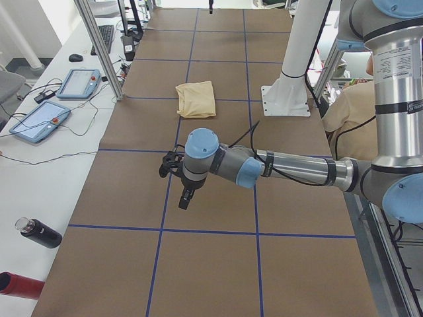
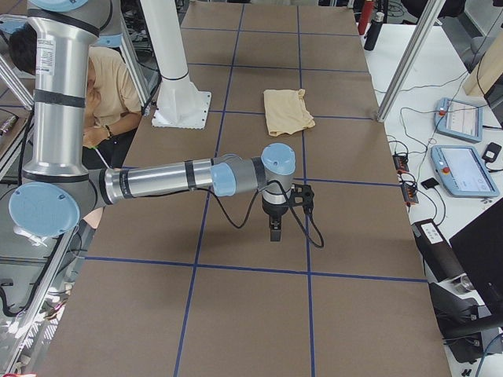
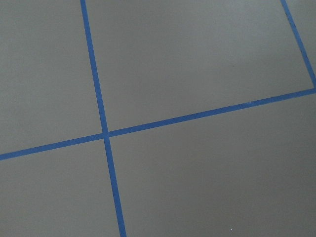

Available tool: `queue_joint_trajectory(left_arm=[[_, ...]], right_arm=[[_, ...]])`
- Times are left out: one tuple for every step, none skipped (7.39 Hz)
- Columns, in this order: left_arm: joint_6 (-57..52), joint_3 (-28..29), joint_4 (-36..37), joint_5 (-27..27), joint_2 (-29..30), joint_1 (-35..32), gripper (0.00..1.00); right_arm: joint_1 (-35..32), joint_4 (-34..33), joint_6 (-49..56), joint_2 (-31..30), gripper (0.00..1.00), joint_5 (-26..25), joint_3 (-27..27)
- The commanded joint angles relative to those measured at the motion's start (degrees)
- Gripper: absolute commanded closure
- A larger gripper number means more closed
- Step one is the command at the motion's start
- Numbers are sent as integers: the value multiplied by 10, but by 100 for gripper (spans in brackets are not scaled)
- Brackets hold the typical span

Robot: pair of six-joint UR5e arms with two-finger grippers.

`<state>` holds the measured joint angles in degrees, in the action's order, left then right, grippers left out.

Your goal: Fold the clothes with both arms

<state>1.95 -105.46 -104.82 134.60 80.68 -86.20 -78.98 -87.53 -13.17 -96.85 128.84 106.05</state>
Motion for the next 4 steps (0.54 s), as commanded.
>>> queue_joint_trajectory(left_arm=[[-8, 6, 8, -2, 3, -5, 0], [-7, -2, 7, -2, 4, -5, 0], [-7, -3, 7, -2, 4, -5, 0], [-8, -5, 6, -1, 4, -5, 0]], right_arm=[[-1, -3, 9, 2, 0, 0, 6], [-3, -2, 9, 2, 0, 0, 9], [-2, 0, 9, 1, 0, 0, 10], [-2, 1, 9, 1, 0, 0, 10]])
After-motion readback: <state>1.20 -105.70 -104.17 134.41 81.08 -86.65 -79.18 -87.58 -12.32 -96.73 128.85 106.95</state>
